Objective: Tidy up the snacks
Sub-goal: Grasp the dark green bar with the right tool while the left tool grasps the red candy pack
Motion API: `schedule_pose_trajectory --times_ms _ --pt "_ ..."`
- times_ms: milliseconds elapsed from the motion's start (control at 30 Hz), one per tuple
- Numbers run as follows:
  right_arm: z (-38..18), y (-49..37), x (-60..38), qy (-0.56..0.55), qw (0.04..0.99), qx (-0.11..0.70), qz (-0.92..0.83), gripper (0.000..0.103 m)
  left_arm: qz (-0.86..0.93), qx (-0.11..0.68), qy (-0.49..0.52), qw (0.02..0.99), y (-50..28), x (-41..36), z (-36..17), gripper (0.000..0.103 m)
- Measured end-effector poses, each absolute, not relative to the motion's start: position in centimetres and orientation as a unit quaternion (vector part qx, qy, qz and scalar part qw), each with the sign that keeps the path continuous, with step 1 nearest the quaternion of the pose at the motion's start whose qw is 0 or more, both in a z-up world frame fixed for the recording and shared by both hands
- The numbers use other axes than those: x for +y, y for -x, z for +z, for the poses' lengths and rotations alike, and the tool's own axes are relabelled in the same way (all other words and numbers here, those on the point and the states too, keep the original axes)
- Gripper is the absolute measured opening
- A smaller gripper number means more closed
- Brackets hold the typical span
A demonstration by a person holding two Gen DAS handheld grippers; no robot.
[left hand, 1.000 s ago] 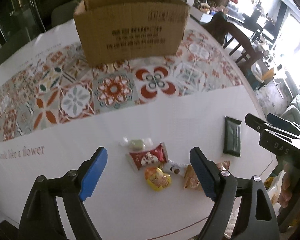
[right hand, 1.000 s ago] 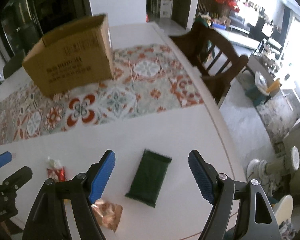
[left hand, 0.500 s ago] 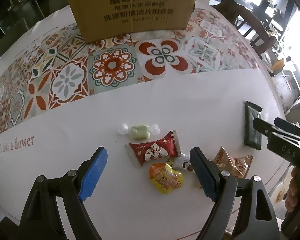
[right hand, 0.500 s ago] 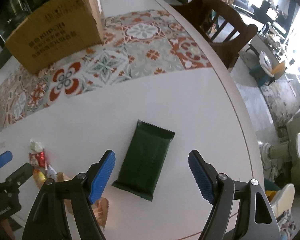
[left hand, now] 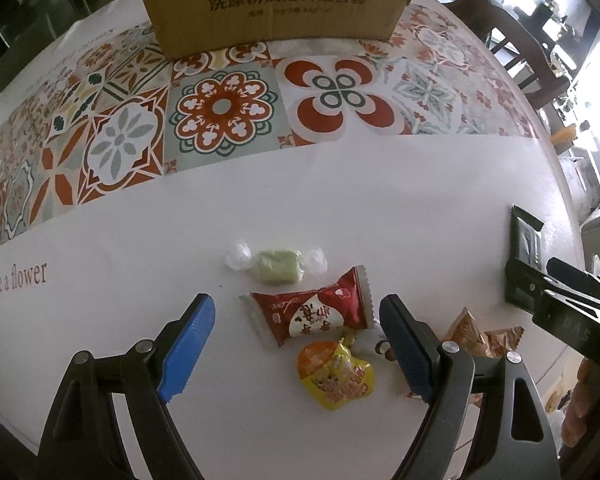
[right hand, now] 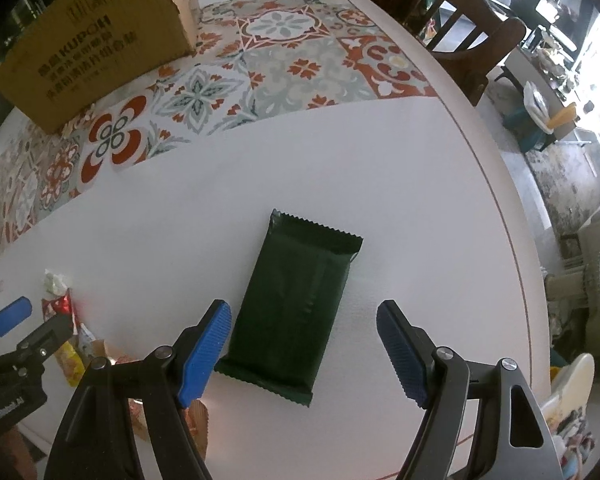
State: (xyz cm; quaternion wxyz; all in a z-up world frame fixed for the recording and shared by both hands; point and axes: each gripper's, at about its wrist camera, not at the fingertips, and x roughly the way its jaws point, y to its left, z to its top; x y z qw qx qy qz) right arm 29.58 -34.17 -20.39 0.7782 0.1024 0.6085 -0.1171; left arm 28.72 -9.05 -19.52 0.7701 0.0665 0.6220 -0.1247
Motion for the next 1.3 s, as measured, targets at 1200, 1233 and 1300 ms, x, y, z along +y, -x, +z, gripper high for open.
schedule_pose_trajectory --times_ms 1200,1233,1300 --pt "-16.6 -30.4 -30.5 -0.056 0.829 0.555 -0.048 0.049 -0.138 0.597 -0.038 0.789 -27.9 -7.6 -17.5 0.046" --pt "-16.2 -30.5 -30.3 -0.056 0.832 0.551 -0.043 0.049 -0.141 0.59 -0.036 0.794 -27.9 -7.5 -16.9 0.046" --pt "-15.6 -30.6 -30.0 -0.055 0.837 0.543 -0.035 0.049 -0.141 0.581 -0.036 0.801 -27.9 -7.3 -16.0 0.046"
